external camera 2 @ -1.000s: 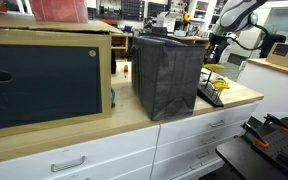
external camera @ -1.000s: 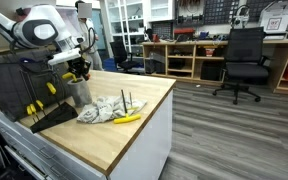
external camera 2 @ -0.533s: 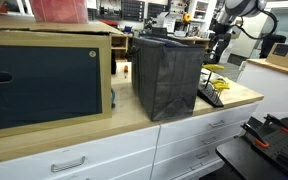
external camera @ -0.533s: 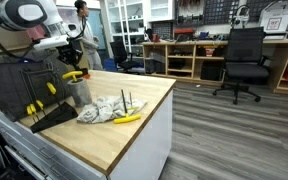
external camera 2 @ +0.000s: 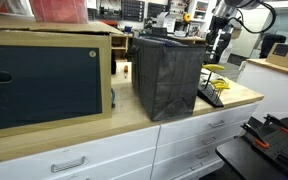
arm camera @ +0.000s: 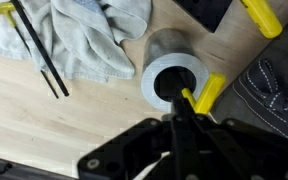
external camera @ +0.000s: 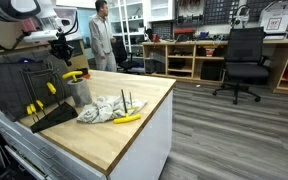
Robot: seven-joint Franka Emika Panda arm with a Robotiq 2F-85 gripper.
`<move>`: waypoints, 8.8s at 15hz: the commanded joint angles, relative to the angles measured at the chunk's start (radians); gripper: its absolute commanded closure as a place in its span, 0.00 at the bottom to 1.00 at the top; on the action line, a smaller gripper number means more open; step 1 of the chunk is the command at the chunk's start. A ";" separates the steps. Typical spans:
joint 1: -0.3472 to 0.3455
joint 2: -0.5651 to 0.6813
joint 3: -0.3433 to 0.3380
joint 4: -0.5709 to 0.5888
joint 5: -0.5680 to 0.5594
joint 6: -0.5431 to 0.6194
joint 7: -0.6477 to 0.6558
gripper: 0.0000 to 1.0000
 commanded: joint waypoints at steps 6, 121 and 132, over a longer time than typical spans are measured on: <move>0.040 0.016 0.015 0.049 0.013 -0.079 0.131 1.00; -0.042 0.063 -0.066 0.255 0.164 -0.606 -0.927 0.94; -0.042 0.069 -0.068 0.266 0.113 -0.639 -0.973 0.94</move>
